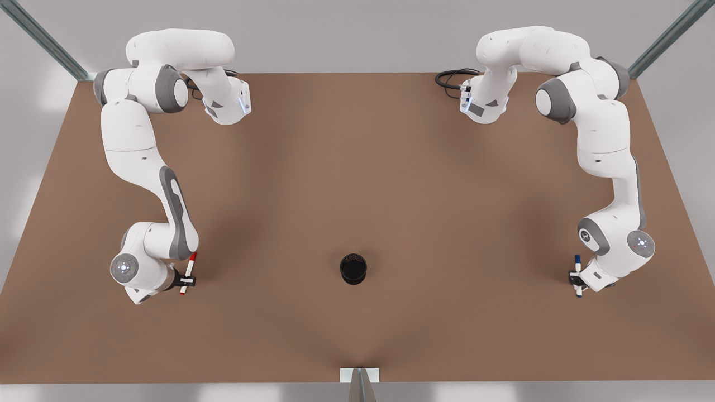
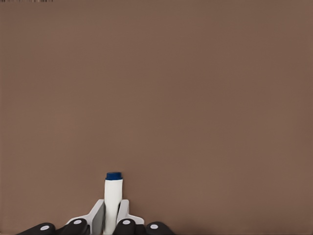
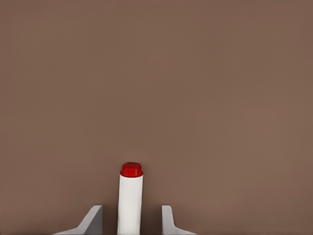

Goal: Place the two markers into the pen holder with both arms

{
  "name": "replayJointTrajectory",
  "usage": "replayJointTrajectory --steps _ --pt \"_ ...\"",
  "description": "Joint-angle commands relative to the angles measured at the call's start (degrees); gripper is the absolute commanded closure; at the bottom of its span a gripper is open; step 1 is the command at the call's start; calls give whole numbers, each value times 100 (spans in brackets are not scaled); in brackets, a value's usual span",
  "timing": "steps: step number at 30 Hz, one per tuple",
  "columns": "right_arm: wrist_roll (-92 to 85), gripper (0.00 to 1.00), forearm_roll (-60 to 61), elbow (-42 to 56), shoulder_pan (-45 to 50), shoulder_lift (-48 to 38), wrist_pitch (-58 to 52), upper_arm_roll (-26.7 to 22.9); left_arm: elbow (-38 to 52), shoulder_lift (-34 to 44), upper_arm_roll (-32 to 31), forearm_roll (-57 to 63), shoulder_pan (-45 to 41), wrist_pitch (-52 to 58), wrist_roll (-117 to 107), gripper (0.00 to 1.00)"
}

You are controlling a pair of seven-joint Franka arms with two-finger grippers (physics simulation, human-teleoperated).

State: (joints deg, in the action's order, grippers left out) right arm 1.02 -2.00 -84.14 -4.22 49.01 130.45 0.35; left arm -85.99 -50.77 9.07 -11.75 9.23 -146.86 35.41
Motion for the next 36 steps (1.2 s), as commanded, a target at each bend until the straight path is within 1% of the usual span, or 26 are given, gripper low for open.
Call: replayJointTrajectory --steps 1,2,5,8,10,12,13,14,15,16,18,20,21,22,24,25,26,27,28,29,31,33,36 --pt "-14 49 6 3 0 -6 7 0 3 6 -2 -47 0 8 441 79" --pt "-14 52 6 3 0 -6 7 0 12 24 -2 -47 0 17 405 79" --pt "-14 52 6 3 0 3 -2 0 144 173 -19 -99 -26 227 379 79" --pt "-14 55 6 3 0 3 -2 0 196 472 -46 -635 -272 579 370 79" --pt "-14 57 6 -32 0 3 7 0 188 867 -46 -855 -641 904 -122 79" --pt "-14 63 6 -32 9 3 7 0 144 1332 -37 -864 -1124 1404 -1149 79" --pt "-14 66 6 -32 9 3 -2 0 170 1412 -37 -856 -1484 1528 -1807 79" --pt "-14 69 6 -32 9 3 -2 0 214 1412 -124 -1118 -1635 1528 -2029 79" --pt "-14 70 6 -32 9 3 -10 0 275 1412 -449 -1295 -1626 1502 -1977 79" --pt "-14 72 6 -32 9 3 -10 0 583 1333 -1091 -1313 -1608 1441 -1976 79" --pt "-14 75 6 -24 9 3 -10 0 662 1289 -2022 -1330 -1617 958 -1959 79" --pt "-14 77 6 -24 9 3 -10 0 846 1202 -2567 -1339 -1881 509 -1528 79" --pt "-14 78 6 -24 9 3 -10 0 908 1157 -2865 -1339 -1872 282 -1476 79" --pt "-14 79 6 -15 17 -6 -10 0 935 1061 -3227 -1418 -1828 -1 -958 79" --pt "-14 79 6 -15 17 -6 -10 9 935 1052 -3403 -2480 -1846 -54 789 79" --pt "-14 79 6 -6 26 -14 -19 9 952 1008 -3438 -2771 -1890 -159 1380 79" --pt "-23 79 6 3 26 -41 -28 18 1084 833 -3754 -2772 -1837 -352 1889 79" --pt "-23 79 6 3 26 -58 -37 35 1224 710 -3868 -2780 -1837 -414 2189 79" --pt "-110 79 24 11 9 -111 -98 53 1426 464 -4175 -3033 -1679 -414 2916 79" --pt "-102 79 24 20 17 -234 -177 62 1479 323 -4299 -3613 -1661 -440 3918 79" --pt "-67 79 24 38 26 -506 -387 193 1585 182 -4431 -3966 -1723 -511 4553 79" --pt "-31 79 24 82 88 -788 -590 334 1524 24 -4431 -4591 -1872 -678 5397 79" --pt "-23 79 24 82 79 -1122 -564 668 1541 -204 -4449 -4670 -1916 -792 6328 79"
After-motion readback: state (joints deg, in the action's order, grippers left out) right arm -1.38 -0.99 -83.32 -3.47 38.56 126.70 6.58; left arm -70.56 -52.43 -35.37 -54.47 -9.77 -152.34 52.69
